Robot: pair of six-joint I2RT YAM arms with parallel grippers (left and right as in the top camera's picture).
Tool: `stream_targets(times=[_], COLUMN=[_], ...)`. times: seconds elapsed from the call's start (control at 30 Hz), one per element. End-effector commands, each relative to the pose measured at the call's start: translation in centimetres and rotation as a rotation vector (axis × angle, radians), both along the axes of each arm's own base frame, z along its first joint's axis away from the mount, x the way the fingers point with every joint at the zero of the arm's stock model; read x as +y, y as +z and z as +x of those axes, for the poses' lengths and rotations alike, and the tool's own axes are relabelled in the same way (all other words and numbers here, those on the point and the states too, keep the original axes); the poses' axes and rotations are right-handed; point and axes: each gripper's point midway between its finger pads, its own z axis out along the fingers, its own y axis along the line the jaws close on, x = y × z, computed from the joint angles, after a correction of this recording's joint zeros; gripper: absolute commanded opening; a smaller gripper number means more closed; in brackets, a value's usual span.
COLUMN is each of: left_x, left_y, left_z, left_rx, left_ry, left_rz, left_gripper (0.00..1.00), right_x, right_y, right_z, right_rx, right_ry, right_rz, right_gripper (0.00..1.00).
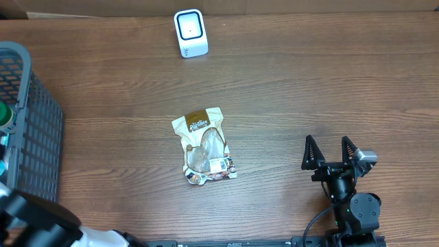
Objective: Scan the item barcode
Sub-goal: 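Carry the green tissue pack out and set it left of the bag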
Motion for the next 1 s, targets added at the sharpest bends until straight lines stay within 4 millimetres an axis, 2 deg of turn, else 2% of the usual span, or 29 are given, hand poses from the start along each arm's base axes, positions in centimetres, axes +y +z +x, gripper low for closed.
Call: stream_targets(times=[0.0, 0.13, 0.2, 0.27, 0.37, 0.43, 0.53, 0.6, 0.63, 0.7, 0.8, 0.97], left_x=[-3.0, -7.1, -10.0, -13.7, -19.2, -22.3, -26.0, -28.4, -30.0, -31.7, -33.1, -33.9], left_y=[8.7, 14.9, 17.3, 19.3, 20.8, 20.5, 18.6, 16.3, 14.1, 11.0, 6.1, -1.4], left_z=[3.6, 5.3, 5.7, 6.1, 6.2, 6.0, 5.6, 5.5, 5.3, 5.1, 4.8, 3.3], left_rx=[-0.268, -0.412, -0.463, -0.505, -0.54, -0.522, -0.431, -0.349, -0.281, -0.19, -0.056, 0.145], left_ry=[-0.139, -0.26, -0.34, -0.462, -0.649, -0.742, -0.864, -0.953, -1.016, -1.061, -1.073, -1.051], left_rz=[0.107, 0.221, 0.266, 0.309, 0.326, 0.317, 0.283, 0.243, 0.208, 0.159, 0.112, 0.03], left_gripper=[0.04, 0.04, 0.04, 0.04, 0.04, 0.04, 0.04, 0.04, 0.04, 0.04, 0.05, 0.04], right_x=[-0.1, -0.1, -0.1, -0.1, -0.1, -0.1, -0.1, -0.1, -0.1, -0.1, -0.1, -0.1], right_y=[-0.2, -0.2, -0.2, -0.2, -0.2, -0.2, -0.2, -0.2, -0.2, -0.2, -0.2, -0.2], right_z=[0.0, 0.0, 0.0, 0.0, 0.0, 0.0, 0.0, 0.0, 0.0, 0.0, 0.0, 0.0], right_rx=[-0.003, -0.003, -0.003, -0.003, -0.003, -0.003, -0.003, -0.003, -0.003, -0.003, -0.003, -0.003], right_ry=[-0.004, -0.004, -0.004, -0.004, -0.004, -0.004, -0.004, -0.004, -0.004, -0.004, -0.004, -0.004], right_rz=[0.001, 0.001, 0.001, 0.001, 0.001, 0.001, 0.001, 0.001, 0.001, 0.001, 0.001, 0.001], right_gripper=[1.0, 1.0, 1.0, 1.0, 1.0, 1.0, 1.0, 1.0, 1.0, 1.0, 1.0, 1.0])
